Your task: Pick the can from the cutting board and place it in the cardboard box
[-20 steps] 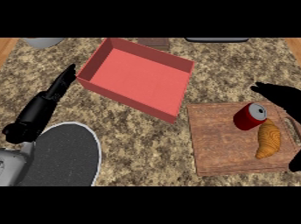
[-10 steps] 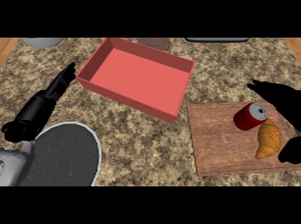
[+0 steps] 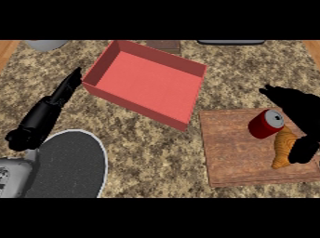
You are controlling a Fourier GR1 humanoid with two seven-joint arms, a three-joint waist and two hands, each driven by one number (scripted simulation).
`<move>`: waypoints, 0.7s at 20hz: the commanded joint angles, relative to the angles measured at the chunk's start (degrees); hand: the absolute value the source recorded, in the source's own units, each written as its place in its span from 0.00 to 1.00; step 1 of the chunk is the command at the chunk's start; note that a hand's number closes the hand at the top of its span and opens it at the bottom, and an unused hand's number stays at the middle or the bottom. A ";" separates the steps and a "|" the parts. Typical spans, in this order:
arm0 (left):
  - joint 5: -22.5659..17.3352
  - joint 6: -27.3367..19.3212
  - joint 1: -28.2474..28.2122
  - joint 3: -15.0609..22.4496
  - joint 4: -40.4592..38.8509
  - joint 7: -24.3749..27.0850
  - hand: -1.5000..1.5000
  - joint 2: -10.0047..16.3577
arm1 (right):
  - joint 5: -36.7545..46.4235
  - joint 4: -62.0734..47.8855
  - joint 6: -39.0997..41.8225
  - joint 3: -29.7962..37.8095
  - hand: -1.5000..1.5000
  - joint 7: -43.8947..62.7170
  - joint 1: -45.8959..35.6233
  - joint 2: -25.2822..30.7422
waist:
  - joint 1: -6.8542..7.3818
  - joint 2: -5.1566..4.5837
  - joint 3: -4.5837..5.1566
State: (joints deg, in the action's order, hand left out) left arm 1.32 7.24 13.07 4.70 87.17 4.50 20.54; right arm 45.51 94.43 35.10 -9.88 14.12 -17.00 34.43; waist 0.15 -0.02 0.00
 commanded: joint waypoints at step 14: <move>5.55 2.20 3.66 -2.76 -3.88 0.85 0.50 -5.02 | 11.60 -13.31 -5.24 1.69 0.00 -7.33 -1.79 -6.32 | -0.17 -0.03 0.00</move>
State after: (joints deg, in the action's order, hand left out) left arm 4.65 10.24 13.43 1.52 85.78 5.78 17.42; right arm 54.38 83.94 30.66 -8.54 6.69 -17.60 29.27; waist 0.07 -0.02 0.00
